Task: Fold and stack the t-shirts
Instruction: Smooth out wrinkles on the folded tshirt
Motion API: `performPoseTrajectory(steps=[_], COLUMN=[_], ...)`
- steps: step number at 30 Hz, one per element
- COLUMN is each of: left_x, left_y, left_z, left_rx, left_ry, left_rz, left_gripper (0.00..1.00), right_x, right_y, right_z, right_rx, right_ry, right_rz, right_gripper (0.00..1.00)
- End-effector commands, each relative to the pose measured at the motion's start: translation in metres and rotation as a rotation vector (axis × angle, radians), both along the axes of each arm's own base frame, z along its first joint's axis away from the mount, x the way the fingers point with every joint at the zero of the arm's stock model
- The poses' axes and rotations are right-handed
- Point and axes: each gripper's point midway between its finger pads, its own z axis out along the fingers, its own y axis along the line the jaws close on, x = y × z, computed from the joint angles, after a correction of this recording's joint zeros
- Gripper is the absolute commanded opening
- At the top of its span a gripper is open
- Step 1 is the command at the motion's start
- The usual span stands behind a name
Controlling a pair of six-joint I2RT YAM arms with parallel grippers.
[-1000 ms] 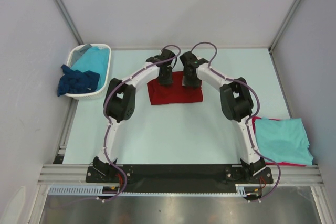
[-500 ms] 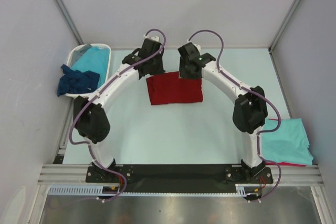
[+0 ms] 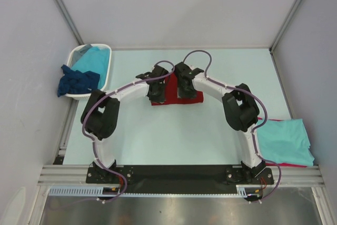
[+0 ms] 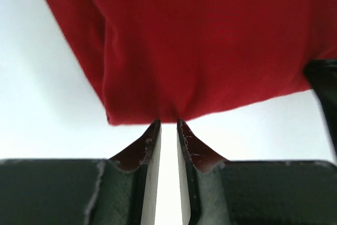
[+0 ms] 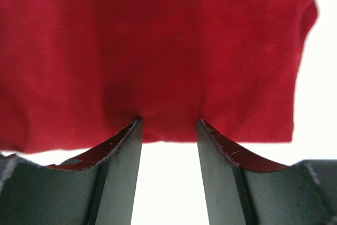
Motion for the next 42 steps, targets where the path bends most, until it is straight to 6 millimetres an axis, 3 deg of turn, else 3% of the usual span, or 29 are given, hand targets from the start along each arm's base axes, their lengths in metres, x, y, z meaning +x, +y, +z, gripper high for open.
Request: performPoseTrajectory(steps=[1,4,6,9,11,13,14,17,18,23,24,30,33,34,38,42], left_x=[0.007,0.005,0.006,0.009,0.008,0.006,0.006,0.002,0.002,-0.003,-0.005,-0.012,-0.013,-0.014,-0.016,-0.019], left_y=[-0.012,-0.012,-0.012,-0.007,-0.003,0.0,0.002,0.01,0.012,0.02,0.022,0.029,0.028,0.028,0.03,0.033], left_z=[-0.009,-0.01,-0.003,0.023,0.046,0.066,0.073,0.089,0.09,0.096,0.096,0.093,0.092,0.091,0.092,0.088], left_rx=[-0.045,-0.044,-0.048,-0.055,-0.068,-0.089,-0.086,-0.077,-0.073,-0.065,-0.06,-0.055,-0.058,-0.06,-0.058,-0.048], left_ry=[-0.008,-0.007,-0.024,-0.083,-0.129,-0.168,-0.186,-0.223,-0.228,-0.241,-0.242,-0.247,-0.24,-0.237,-0.239,-0.236], left_rz=[-0.001,-0.004,-0.001,0.012,0.023,0.032,0.038,0.044,0.049,0.073,0.077,0.09,0.089,0.088,0.092,0.092], left_gripper=[0.23,0.23,0.22,0.23,0.24,0.24,0.25,0.25,0.25,0.25,0.25,0.25,0.25,0.25,0.25,0.25], right_x=[-0.004,-0.01,-0.01,-0.002,0.009,0.015,0.019,0.021,0.022,0.021,0.015,0.008,0.002,-0.002,-0.015,-0.018], right_y=[0.005,0.001,-0.002,0.0,0.008,0.016,0.025,0.04,0.042,0.046,0.042,0.031,0.026,0.028,0.023,0.018], right_z=[-0.022,-0.038,-0.034,0.009,0.057,0.09,0.119,0.15,0.15,0.114,0.095,0.039,0.0,-0.022,-0.06,-0.064], right_rx=[-0.014,-0.034,-0.044,0.0,0.051,0.072,0.097,0.118,0.114,0.09,0.065,0.021,-0.009,-0.013,-0.05,-0.054], right_ry=[0.013,0.054,0.042,-0.061,-0.154,-0.21,-0.255,-0.302,-0.301,-0.235,-0.203,-0.149,-0.082,-0.034,0.054,0.052], right_rz=[-0.001,0.001,-0.01,-0.018,-0.017,-0.005,0.005,0.037,0.04,0.029,0.03,0.001,0.008,0.017,0.019,0.012], right_gripper=[0.51,0.5,0.49,0.5,0.5,0.51,0.51,0.52,0.53,0.52,0.52,0.52,0.51,0.51,0.51,0.5])
